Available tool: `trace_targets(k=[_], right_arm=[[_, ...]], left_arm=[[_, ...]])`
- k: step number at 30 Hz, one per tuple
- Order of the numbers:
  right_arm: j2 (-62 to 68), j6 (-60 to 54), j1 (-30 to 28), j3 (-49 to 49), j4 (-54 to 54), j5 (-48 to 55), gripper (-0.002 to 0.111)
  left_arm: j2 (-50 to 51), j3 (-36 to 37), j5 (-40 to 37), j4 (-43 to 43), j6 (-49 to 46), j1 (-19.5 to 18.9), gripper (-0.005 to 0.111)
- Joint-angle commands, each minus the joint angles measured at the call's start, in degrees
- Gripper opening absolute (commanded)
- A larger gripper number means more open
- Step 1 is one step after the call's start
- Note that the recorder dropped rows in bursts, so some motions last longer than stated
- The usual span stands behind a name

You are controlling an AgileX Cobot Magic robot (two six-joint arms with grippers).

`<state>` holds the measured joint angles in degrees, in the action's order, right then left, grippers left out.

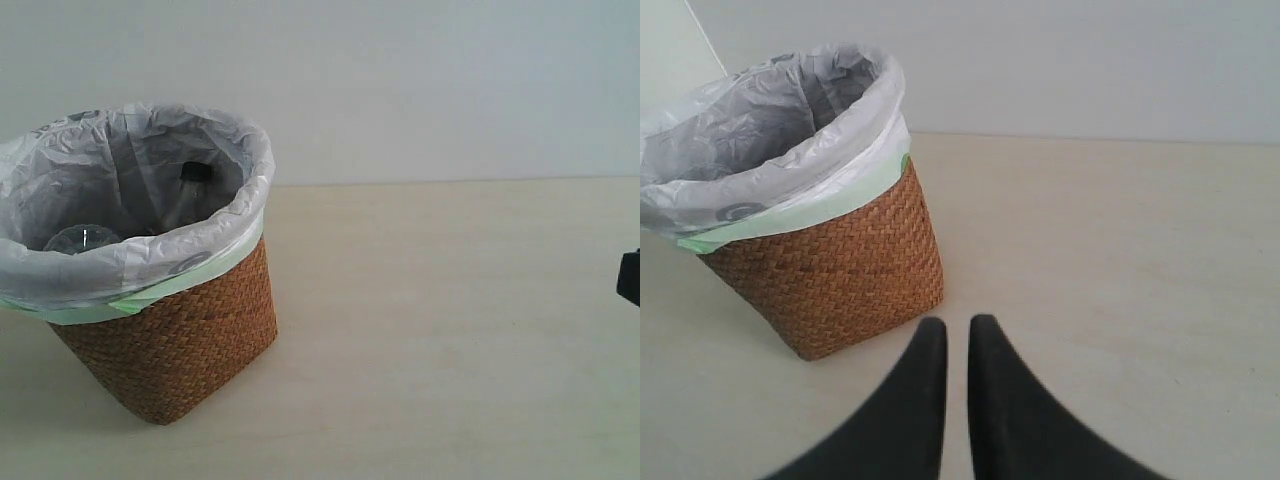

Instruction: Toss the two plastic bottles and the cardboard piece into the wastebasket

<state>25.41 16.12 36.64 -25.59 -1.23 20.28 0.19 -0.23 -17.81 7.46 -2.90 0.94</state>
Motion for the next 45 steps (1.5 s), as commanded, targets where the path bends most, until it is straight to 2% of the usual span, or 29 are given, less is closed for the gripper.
trace_targets(k=[1, 8, 14, 17, 26, 34, 45], right_arm=[[-2.34, 0.33, -1.83, 0.26, -0.55, -0.59, 0.005], [-6.84, 3.43, -16.39, 4.01, 1.72, -3.33, 0.005], [-15.50, 3.21, -25.10, 15.28, 1.72, -15.06, 0.005], [-23.41, 0.04, -28.51, 20.74, 1.72, -16.39, 0.005], [-25.41, -6.27, -30.13, 25.59, 1.72, -13.52, 0.005], [-25.41, -14.04, -30.13, 25.59, 0.27, -0.37, 0.005], [-25.41, -13.48, -30.13, 25.59, 0.64, -0.37, 0.005]], left_arm=[[-0.19, 0.23, 0.07, -0.17, 0.38, -0.04, 0.004], [-0.19, 0.23, 0.07, -0.17, 0.38, -0.04, 0.004], [-0.19, 0.23, 0.07, -0.17, 0.38, -0.04, 0.004], [-0.19, 0.23, 0.07, -0.17, 0.38, -0.04, 0.004], [-0.19, 0.23, 0.07, -0.17, 0.38, -0.04, 0.004], [-0.19, 0.23, 0.07, -0.17, 0.38, -0.04, 0.004], [-0.19, 0.23, 0.07, -0.17, 0.38, -0.04, 0.004]])
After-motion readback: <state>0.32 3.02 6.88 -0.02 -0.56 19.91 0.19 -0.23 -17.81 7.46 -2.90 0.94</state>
